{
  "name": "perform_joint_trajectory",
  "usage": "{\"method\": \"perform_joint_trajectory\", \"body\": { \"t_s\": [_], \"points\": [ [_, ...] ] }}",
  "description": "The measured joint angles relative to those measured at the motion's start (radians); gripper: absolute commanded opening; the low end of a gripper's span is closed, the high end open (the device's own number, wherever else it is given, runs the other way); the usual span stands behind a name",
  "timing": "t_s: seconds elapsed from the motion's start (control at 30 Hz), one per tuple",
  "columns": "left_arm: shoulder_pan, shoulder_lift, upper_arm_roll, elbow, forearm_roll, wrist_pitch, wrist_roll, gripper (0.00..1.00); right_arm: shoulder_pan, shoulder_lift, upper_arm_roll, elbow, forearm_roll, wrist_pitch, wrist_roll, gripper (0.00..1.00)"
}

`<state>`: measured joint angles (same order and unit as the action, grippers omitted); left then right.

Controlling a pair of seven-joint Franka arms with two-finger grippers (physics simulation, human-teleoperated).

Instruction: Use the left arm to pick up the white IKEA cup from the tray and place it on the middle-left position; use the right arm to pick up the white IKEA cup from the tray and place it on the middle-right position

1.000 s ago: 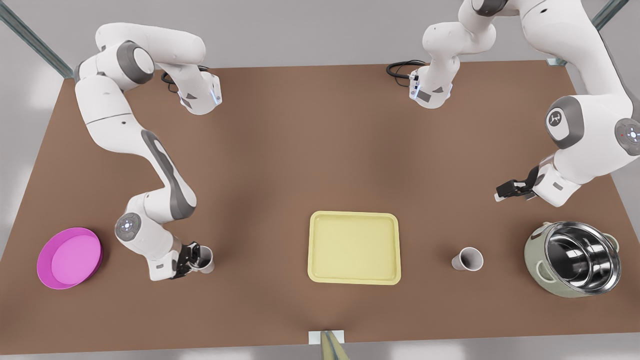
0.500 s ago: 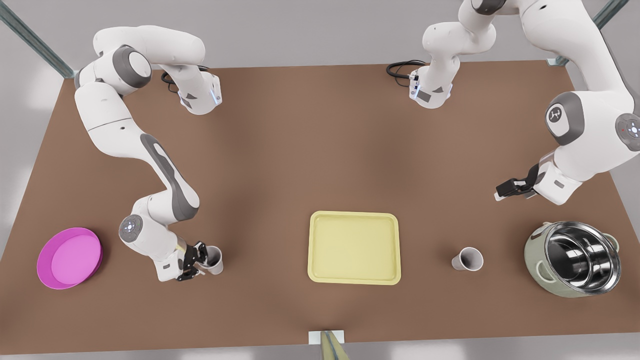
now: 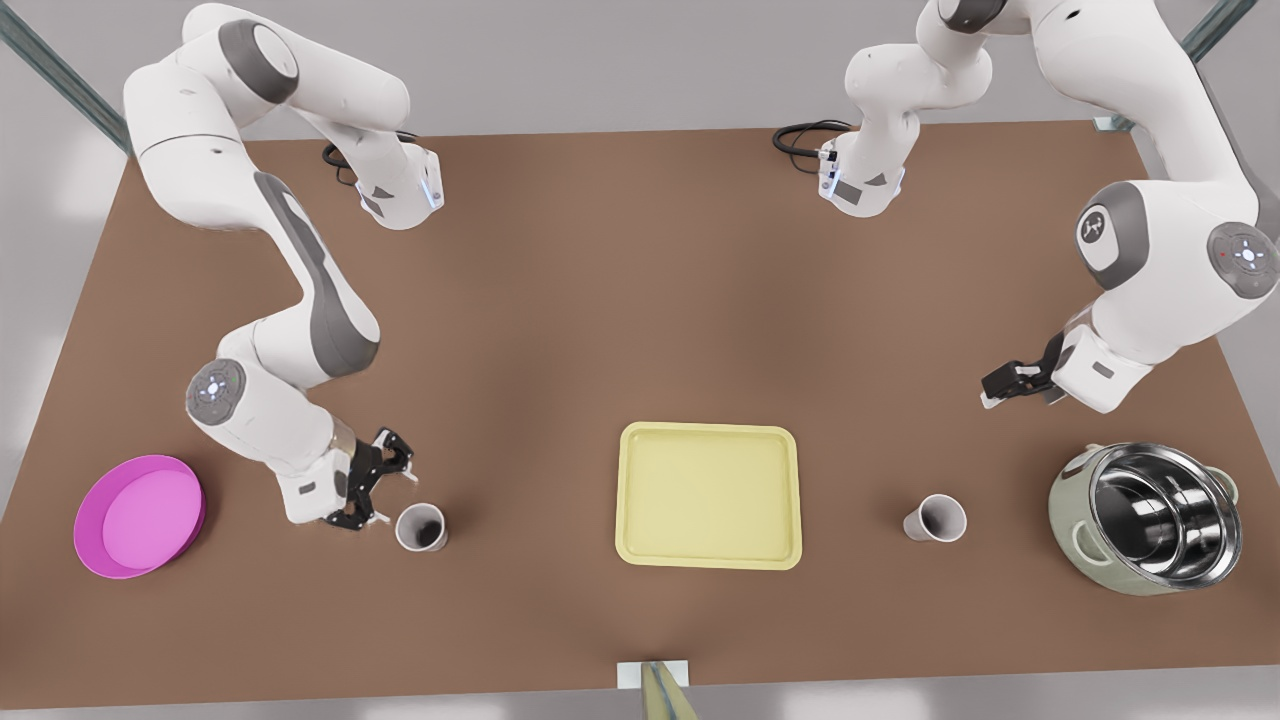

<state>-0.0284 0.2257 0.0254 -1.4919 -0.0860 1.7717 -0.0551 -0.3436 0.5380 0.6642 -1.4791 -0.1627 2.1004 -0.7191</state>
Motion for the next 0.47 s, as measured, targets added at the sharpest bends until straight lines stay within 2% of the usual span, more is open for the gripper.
{"method": "perform_joint_trajectory", "body": {
  "t_s": [0.13,0.27,0.47],
  "points": [
    [0.001,-0.003,0.001,0.000,0.001,-0.004,0.002,1.00,0.017,-0.123,-0.075,0.001,-0.041,-0.221,0.202,0.99],
    [0.001,-0.005,0.002,0.000,0.000,-0.006,0.006,1.00,-0.022,-0.158,-0.096,0.026,-0.052,-0.429,0.419,1.00],
    [0.001,-0.008,0.001,0.000,-0.004,-0.009,0.008,1.00,-0.020,-0.150,-0.095,0.029,-0.020,-0.537,0.734,1.00]
  ]
}}
